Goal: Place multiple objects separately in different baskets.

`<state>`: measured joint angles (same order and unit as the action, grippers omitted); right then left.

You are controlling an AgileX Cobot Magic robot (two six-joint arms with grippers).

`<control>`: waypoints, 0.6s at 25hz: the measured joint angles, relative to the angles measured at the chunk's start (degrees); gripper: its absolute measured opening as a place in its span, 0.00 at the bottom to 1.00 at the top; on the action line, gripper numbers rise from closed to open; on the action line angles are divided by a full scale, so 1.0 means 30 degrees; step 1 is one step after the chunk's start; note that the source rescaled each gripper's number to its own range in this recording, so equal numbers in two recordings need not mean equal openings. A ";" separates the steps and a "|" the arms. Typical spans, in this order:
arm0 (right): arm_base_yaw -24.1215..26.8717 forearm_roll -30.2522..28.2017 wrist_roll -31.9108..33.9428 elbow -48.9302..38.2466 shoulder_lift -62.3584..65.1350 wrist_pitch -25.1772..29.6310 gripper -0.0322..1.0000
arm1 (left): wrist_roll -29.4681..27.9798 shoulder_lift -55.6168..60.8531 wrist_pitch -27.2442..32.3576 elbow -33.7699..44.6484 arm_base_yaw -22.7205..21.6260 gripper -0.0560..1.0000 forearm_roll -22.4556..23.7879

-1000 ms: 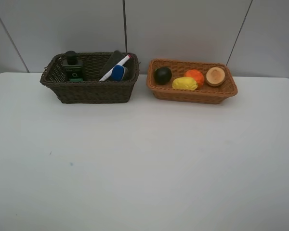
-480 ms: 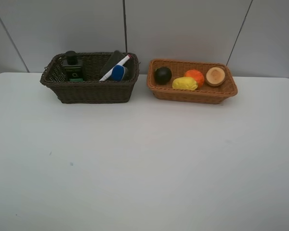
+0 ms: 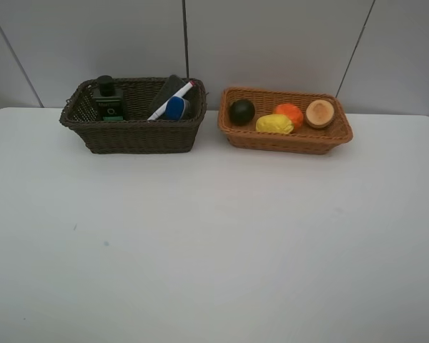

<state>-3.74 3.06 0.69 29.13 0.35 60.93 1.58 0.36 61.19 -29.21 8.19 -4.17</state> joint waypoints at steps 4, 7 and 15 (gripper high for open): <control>0.0000 0.0000 0.0000 0.0000 0.0000 0.0000 1.00 | 0.0000 0.0000 0.0000 0.0000 0.0000 1.00 0.0000; 0.0000 0.0000 0.0000 0.0000 0.0000 0.0000 1.00 | 0.0000 0.0000 0.0000 0.0000 0.0000 1.00 0.0000; 0.0000 0.0020 0.0000 0.0000 0.0000 0.0000 1.00 | 0.0000 0.0000 0.0000 0.0000 0.0000 1.00 0.0000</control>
<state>-3.74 3.12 0.69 29.13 0.35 60.93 1.58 0.36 61.19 -29.21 8.19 -4.17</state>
